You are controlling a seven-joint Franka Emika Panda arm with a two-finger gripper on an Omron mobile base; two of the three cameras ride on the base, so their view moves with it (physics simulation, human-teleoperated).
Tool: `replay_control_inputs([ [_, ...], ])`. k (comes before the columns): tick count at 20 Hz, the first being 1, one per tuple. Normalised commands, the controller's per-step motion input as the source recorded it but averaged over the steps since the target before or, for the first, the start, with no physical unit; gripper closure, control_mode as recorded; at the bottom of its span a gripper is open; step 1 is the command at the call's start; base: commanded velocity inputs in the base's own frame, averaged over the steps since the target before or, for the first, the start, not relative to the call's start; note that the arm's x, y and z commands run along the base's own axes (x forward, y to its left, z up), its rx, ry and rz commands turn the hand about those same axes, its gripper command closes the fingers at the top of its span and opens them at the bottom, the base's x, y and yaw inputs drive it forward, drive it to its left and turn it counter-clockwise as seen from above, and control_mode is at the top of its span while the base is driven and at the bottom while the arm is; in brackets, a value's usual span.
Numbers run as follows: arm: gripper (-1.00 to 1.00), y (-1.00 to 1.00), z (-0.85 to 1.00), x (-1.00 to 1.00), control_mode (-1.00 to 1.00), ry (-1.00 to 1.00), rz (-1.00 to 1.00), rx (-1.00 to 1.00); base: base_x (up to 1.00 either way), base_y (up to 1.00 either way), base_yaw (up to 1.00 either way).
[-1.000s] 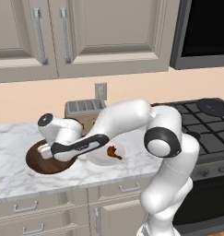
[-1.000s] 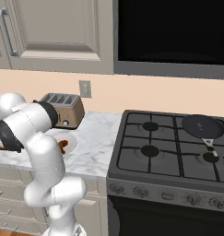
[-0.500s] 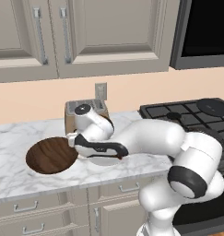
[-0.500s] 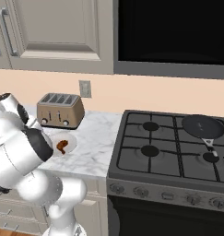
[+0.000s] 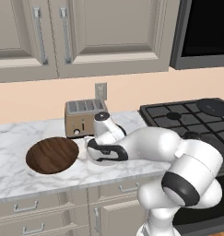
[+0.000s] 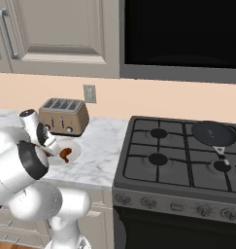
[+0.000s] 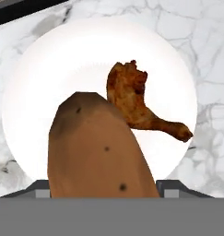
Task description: Place the chicken drumstick on the plate and place the potato on the same plate.
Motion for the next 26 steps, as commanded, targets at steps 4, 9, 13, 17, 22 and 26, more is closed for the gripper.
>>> replay_control_inputs([
  [4, 1.00, 0.00, -0.04, 0.67, -1.00, 0.03, -0.07, 0.04, 0.00, 0.00, 0.00],
  [9, 1.00, 0.13, 0.00, 0.37, -1.00, 0.10, -0.03, 0.00, 0.00, 0.00, 0.00],
  [13, 1.00, 0.34, -0.01, 0.27, -1.00, 0.22, -0.06, 0.00, 0.00, 0.00, 0.00],
  [17, 1.00, 0.10, -0.12, 0.41, -1.00, 0.18, -0.10, 0.00, 0.00, 0.00, 0.00],
  [22, 1.00, 0.00, -0.18, 0.16, -1.00, 0.12, -0.10, -0.01, 0.00, 0.00, 0.00],
  [26, 1.00, 0.00, -0.19, 0.00, -1.00, 0.06, -0.14, -0.01, 0.00, 0.00, 0.00],
])
